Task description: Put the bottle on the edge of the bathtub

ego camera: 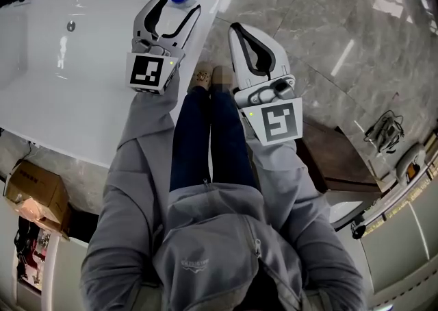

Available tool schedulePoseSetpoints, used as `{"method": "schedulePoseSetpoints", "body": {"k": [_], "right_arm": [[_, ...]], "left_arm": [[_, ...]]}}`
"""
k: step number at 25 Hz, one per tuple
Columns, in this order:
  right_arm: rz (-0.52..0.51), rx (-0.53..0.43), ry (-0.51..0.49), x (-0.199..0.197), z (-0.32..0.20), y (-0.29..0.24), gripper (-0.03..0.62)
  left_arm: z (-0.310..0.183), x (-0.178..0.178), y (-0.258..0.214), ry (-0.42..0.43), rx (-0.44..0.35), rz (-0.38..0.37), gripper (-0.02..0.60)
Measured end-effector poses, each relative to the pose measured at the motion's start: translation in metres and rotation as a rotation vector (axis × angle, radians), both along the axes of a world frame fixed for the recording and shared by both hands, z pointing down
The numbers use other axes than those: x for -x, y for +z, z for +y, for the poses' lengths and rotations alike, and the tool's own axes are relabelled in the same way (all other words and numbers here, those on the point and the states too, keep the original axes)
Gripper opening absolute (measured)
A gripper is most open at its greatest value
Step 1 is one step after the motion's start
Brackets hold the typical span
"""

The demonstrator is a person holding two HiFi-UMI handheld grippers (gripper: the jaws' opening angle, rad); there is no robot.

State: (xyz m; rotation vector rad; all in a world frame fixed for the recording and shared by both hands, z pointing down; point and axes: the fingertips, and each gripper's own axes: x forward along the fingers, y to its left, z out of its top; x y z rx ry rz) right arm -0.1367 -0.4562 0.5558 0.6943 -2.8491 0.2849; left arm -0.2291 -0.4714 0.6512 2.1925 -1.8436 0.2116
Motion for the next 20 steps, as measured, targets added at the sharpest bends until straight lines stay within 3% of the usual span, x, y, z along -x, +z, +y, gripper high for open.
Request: {"method": "schedulePoseSetpoints", "body": {"k": [6, 9, 10, 12, 13, 16, 20], "right_arm": [[-0.008, -0.016, 0.02, -0.01, 0.016, -0.032, 0.002], [0.011, -0.031, 0.028, -0.019, 0.022, -0.049, 0.002], [0.01, -0.037, 0.032, -0.022, 0.023, -0.055, 0.002], [0.001, -0.048, 0.043, -0.025, 0.025, -0.069, 0.002], [-0.003, -0.053, 0.05, -0.027, 0.025, -0.075, 0.002], [-0.002, -0.056, 0.072, -0.037, 0.032, -0.095, 0.002], [-0.042, -0.066, 0.093, -0.048, 0.03, -0.122, 0.002]], "left_arm": [[0.037, -0.006, -0.024, -0.021, 0.077, -0.017, 0.252], [0.049, -0.012, -0.055, -0.037, 0.053, -0.017, 0.25], [0.051, -0.014, -0.067, -0.047, 0.036, -0.021, 0.236], [0.054, -0.016, -0.093, -0.072, 0.013, -0.026, 0.092], [0.056, -0.018, -0.105, -0.078, 0.004, -0.022, 0.063], [0.07, -0.035, -0.135, -0.075, -0.004, -0.004, 0.017], [0.075, -0.054, -0.175, -0.055, -0.026, -0.005, 0.006]]}}
